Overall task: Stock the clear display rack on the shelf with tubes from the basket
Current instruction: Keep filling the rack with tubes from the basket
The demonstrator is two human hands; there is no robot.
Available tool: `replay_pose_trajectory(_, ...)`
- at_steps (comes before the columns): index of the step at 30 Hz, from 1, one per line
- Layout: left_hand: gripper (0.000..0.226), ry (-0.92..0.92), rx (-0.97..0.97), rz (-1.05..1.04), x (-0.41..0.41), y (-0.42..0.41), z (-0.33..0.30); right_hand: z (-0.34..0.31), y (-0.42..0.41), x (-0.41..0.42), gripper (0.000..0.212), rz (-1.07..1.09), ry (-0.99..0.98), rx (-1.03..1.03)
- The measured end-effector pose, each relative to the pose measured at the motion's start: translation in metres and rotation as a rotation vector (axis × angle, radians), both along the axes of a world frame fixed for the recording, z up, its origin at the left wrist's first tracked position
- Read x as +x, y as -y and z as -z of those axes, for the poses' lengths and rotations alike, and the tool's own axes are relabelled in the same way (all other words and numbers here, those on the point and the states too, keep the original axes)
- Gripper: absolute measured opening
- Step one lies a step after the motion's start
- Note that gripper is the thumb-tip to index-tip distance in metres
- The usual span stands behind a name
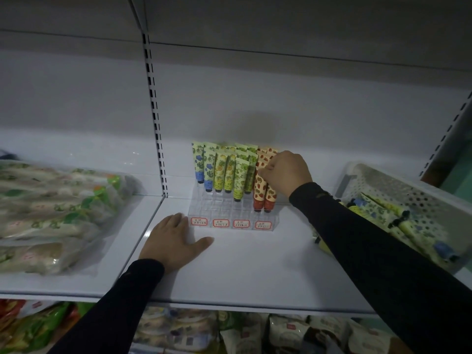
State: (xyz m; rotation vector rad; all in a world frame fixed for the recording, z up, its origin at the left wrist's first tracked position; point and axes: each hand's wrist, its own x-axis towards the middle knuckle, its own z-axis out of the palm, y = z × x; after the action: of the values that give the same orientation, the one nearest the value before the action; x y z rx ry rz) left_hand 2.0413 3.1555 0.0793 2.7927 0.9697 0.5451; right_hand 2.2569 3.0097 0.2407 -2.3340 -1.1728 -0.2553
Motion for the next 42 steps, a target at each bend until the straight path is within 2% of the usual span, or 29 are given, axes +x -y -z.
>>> replay_pose_trajectory(6, 0.071, 0.004, -0.012, 0.001, -0.001, 0.003, -0.003, 0.001, 0.01, 0.004, 0.041, -0.046, -0.038, 0.094)
replay_pose_trajectory(9, 0.059, 0.012, -0.012, 0.0, -0.001, 0.005, -0.004, 0.002, 0.012, 0.004, 0.042, -0.06, -0.014, 0.055)
replay_pose_trajectory(14, 0.056, 0.005, -0.026, -0.009, -0.001, 0.005, -0.005, 0.004, 0.01, 0.006, 0.028, -0.081, 0.003, 0.033)
replay_pose_trajectory(19, 0.05, 0.012, -0.037, 0.005, -0.001, 0.006, -0.006, 0.0, 0.01, 0.012, 0.026, -0.104, -0.008, -0.012)
replay_pose_trajectory(33, 0.063, 0.01, -0.042, -0.004, -0.001, 0.008, -0.008, -0.007, 0.016, 0.017, 0.022, -0.131, -0.029, -0.072)
replay_pose_trajectory(35, 0.058, 0.013, -0.042, -0.011, -0.001, 0.007, -0.007, -0.008, 0.015, 0.017, 0.023, -0.132, -0.013, -0.095)
replay_pose_trajectory(42, 0.066, 0.019, -0.026, -0.01, 0.0, 0.006, -0.005, -0.007, 0.012, 0.018, 0.03, -0.135, -0.008, -0.112)
